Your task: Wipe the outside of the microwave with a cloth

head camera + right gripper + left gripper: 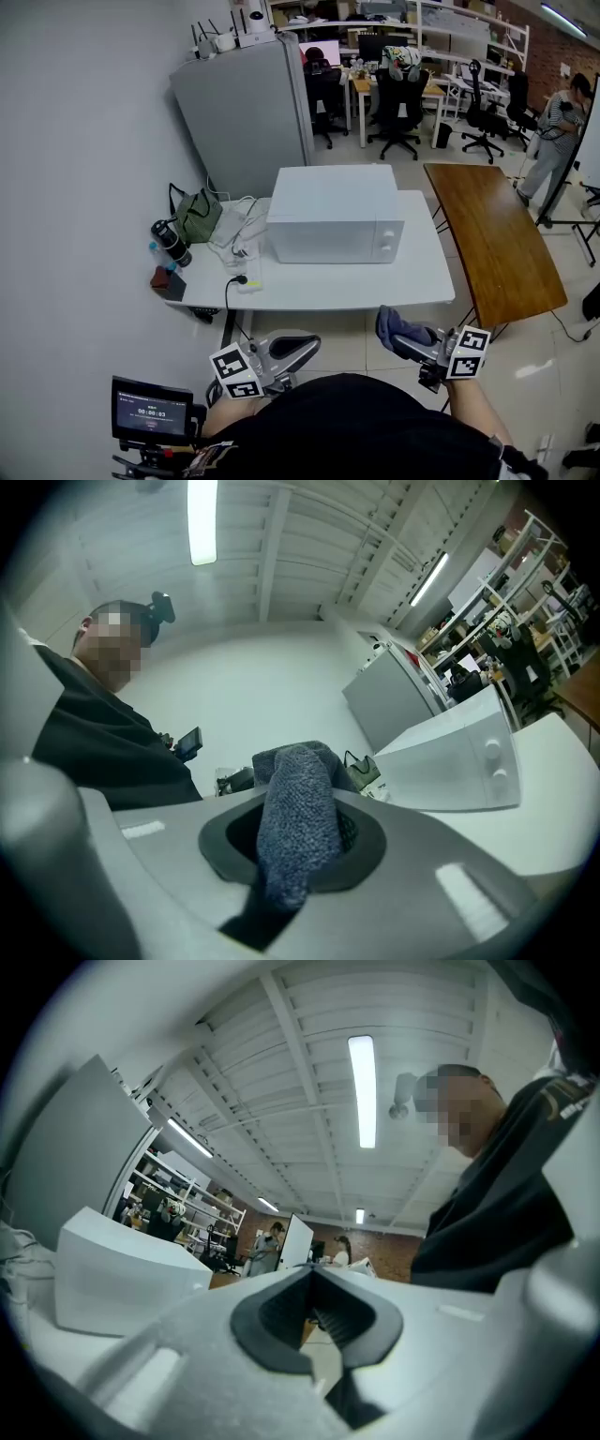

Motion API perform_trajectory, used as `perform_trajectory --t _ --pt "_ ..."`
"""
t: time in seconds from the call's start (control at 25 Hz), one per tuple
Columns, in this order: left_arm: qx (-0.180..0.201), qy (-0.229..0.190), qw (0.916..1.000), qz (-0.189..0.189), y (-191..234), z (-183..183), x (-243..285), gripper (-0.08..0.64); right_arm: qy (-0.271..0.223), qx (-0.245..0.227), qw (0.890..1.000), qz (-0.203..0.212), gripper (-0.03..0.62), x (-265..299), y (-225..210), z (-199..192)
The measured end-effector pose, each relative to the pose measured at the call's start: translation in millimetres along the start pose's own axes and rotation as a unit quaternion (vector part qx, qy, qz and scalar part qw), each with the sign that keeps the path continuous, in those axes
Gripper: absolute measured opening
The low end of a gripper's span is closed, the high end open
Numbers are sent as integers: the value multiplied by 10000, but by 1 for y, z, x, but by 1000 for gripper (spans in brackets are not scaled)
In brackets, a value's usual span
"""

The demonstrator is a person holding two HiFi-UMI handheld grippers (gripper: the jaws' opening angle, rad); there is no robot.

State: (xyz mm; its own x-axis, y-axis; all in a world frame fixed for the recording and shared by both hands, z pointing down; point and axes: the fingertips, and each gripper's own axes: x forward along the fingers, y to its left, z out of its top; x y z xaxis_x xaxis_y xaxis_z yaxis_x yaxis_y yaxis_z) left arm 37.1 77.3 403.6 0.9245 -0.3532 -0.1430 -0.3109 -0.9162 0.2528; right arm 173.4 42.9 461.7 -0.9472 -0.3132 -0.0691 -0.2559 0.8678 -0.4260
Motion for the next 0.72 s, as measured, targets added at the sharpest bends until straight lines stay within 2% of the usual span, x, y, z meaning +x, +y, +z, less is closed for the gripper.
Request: perform_trajectory --t 0.16,0.32,0.52,0.72 --pt "49 -87 9998 -158 76 18 -36 3 40 -87 9995 -300 57 72 -37 16" --pt "155 -56 9994 -289 147 53 -76 3 265 -197 9986 -420 57 157 -62 36" --pt "121 -108 9998 -113 231 80 -125 3 638 -537 9946 -611 57 247 -108 63" --pt "-5 -227 9996 146 281 87 -143 3 1291 -1171 9823 -689 57 306 -165 84"
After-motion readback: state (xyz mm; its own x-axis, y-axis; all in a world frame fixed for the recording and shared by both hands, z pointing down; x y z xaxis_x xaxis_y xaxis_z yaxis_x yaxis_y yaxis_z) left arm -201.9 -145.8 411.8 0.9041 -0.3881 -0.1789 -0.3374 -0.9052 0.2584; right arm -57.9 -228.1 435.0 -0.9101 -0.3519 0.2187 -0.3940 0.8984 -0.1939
